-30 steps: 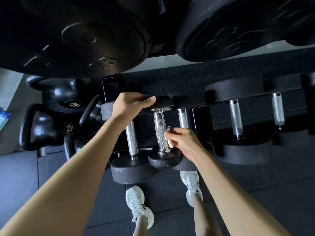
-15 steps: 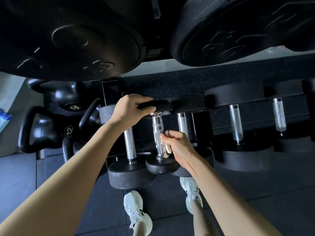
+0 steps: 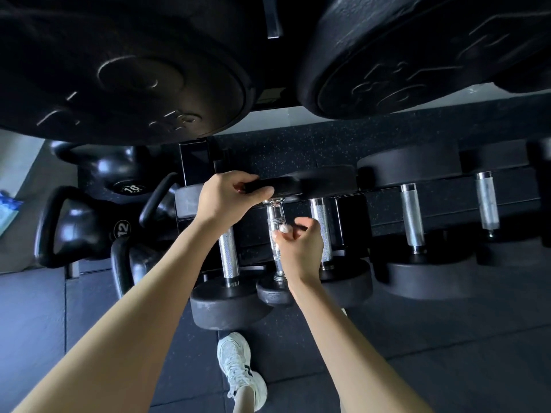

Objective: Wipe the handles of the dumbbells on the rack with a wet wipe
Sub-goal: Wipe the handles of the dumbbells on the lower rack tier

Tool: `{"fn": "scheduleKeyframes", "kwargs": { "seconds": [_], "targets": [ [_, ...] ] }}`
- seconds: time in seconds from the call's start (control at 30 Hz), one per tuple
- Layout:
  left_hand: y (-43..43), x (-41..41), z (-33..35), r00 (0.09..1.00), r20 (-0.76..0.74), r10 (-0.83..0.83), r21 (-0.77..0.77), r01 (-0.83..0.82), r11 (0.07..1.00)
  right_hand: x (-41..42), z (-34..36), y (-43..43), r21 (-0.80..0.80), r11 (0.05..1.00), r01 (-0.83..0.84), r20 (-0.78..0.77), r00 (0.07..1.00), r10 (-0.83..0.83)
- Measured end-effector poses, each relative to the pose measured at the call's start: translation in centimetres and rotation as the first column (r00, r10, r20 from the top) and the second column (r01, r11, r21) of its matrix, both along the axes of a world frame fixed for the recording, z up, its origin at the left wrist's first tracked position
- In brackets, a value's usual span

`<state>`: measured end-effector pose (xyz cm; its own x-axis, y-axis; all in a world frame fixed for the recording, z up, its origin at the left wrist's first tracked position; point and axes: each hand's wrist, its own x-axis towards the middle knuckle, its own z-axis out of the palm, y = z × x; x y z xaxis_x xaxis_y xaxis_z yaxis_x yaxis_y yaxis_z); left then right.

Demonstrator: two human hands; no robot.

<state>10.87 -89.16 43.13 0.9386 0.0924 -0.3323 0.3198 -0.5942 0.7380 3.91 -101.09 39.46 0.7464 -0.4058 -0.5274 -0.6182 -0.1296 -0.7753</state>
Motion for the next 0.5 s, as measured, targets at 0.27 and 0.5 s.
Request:
{"fn": "scheduleKeyframes", "kwargs": {
  "seconds": [0.27, 0.5],
  "targets": [
    [0.0, -0.1, -0.6, 1.0, -0.004, 0.025, -0.026, -0.025, 0.999, -3.1, 0.2, -0.6, -0.277, 0.958, -0.07, 0.068, 0.993, 0.092],
    [0.0, -0.1, -0.9, 0.999, 0.003, 0.042, -0.04, -0.042, 0.998, -2.7, -1.0, 0.5, -0.248, 0.969, -0.005, 0.129, 0.991, 0.038]
  ]
}}
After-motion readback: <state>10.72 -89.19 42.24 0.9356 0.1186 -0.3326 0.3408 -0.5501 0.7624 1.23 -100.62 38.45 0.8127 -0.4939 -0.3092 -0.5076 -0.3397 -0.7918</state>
